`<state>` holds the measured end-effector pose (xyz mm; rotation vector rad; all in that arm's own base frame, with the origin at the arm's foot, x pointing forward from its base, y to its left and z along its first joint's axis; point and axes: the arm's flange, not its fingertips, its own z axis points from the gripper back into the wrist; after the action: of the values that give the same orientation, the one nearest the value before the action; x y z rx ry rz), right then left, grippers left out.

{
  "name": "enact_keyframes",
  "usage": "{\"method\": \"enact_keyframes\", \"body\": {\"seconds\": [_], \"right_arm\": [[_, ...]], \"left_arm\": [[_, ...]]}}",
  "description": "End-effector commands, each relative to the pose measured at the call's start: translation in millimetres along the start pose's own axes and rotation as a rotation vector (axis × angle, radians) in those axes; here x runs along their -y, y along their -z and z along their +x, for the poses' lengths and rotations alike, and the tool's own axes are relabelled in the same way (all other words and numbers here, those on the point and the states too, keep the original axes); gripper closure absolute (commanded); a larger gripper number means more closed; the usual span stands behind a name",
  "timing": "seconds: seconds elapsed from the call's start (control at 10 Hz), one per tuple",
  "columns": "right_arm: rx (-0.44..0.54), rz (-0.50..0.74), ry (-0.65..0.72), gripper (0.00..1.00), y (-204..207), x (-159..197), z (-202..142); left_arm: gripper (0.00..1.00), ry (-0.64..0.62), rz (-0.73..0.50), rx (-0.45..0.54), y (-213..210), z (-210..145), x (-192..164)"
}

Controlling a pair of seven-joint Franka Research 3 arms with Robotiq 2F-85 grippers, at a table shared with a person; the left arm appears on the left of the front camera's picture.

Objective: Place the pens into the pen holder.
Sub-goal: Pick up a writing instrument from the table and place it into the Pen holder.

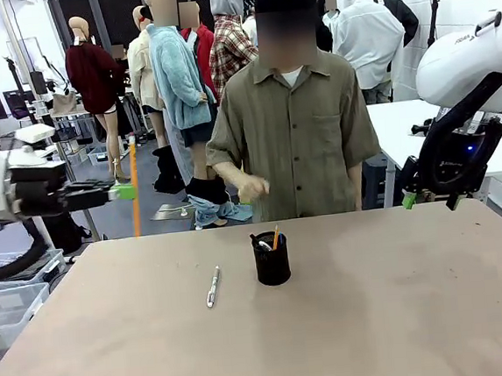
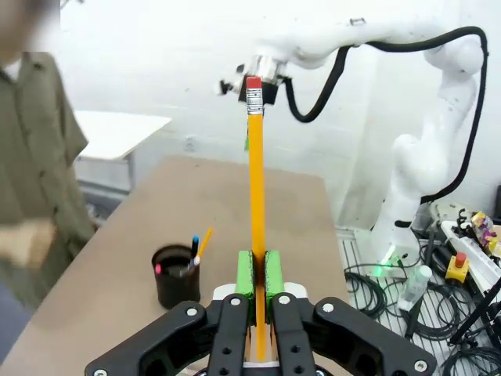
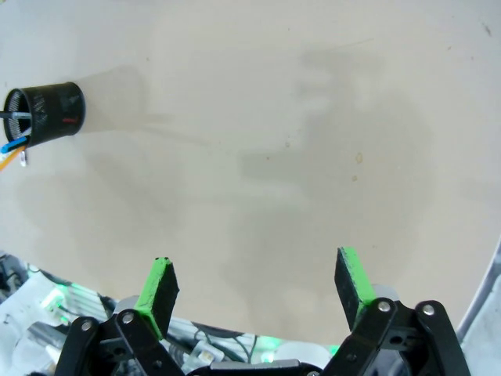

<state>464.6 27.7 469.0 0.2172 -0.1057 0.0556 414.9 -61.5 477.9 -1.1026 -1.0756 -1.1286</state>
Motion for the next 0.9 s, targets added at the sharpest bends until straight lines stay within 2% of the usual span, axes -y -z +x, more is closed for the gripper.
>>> {"method": "enact_keyframes", "body": {"seconds": [0.0, 0.2, 0.3, 0.4, 0.6, 0.8], "right_arm": [[-0.001, -0.017, 0.006, 0.0, 1, -1, -1], [-0.001, -0.017, 0.006, 0.0, 1, -1, -1], [-0.001, -0.017, 0.006, 0.0, 1, -1, -1], [-0.001, -0.017, 0.006, 0.0, 1, -1, -1], [-0.001, -0.017, 0.006, 0.0, 1, -1, -1], [-0.001, -0.017, 0.006, 0.0, 1, -1, -1]], "left_arm": [[1.0, 0.056, -0.144, 0.104, 20, 7, -48], [1.0, 0.096, -0.216, 0.12, 61, 8, -85], [1.0, 0.056, -0.286, 0.111, 89, 2, -108], [1.0, 0.034, -0.297, 0.099, 122, -7, -130], [1.0, 0.045, -0.219, 0.052, 170, -21, -159], [1.0, 0.058, -0.235, 0.061, 204, -28, -173]]}}
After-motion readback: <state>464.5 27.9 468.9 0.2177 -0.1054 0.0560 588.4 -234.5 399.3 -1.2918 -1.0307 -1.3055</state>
